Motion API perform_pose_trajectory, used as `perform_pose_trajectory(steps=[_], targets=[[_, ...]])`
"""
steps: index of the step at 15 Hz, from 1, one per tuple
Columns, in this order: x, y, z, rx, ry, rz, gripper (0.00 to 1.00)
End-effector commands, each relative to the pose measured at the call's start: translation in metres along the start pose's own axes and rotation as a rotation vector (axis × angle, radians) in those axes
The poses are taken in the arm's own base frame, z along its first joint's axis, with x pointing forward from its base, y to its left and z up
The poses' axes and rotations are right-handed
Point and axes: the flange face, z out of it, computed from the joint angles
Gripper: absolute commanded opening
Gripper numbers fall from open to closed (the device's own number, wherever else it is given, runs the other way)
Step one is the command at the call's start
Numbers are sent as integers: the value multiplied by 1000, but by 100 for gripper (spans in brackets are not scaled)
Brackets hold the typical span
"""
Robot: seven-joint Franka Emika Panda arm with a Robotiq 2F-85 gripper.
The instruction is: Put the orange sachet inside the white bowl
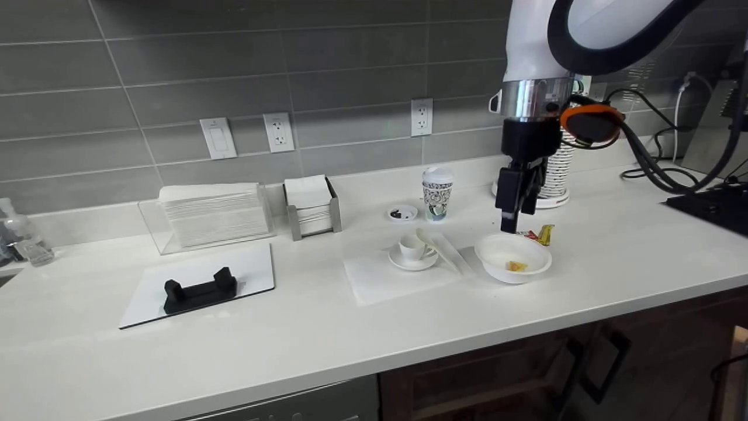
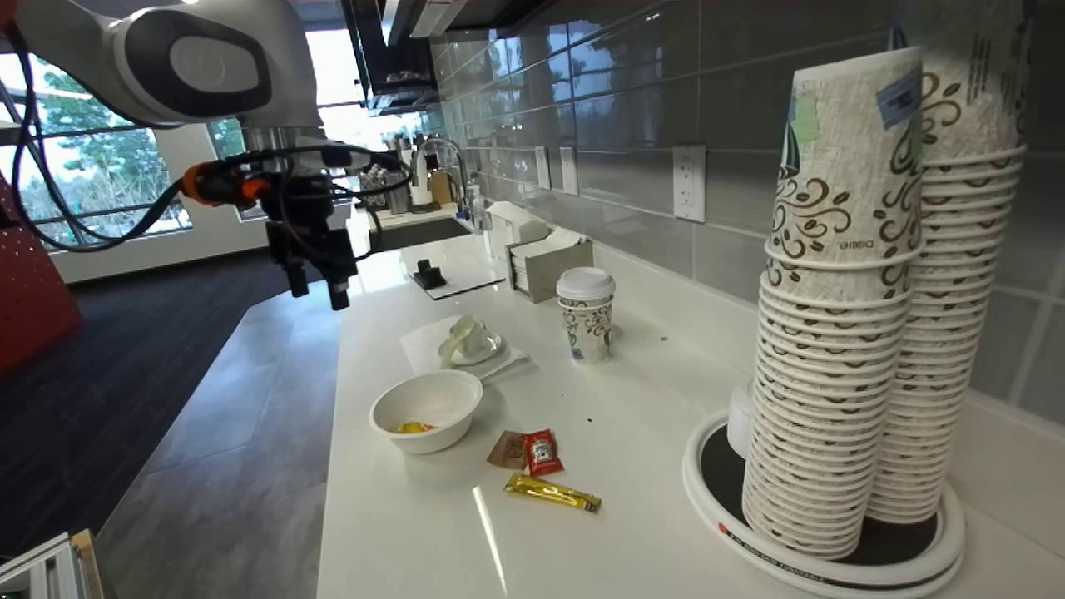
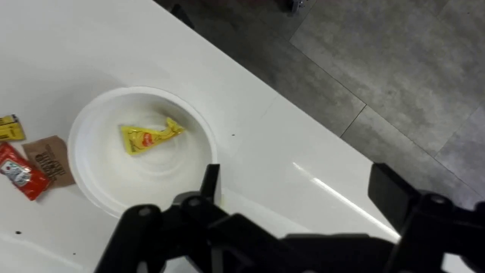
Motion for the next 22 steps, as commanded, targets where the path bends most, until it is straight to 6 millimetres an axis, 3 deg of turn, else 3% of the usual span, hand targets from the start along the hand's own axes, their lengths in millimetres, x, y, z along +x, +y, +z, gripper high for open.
perform_pose_trajectory(steps=[1, 5, 8, 10, 16, 22], targets=[[0, 70, -20, -36, 44, 14, 100], [9, 150, -34, -50, 111, 18, 100], [19, 184, -36, -42, 163, -17, 100], [24, 201, -27, -40, 162, -58, 100], [33, 252, 23, -128, 118, -154, 100], [38, 278, 88, -110, 59, -280, 100]])
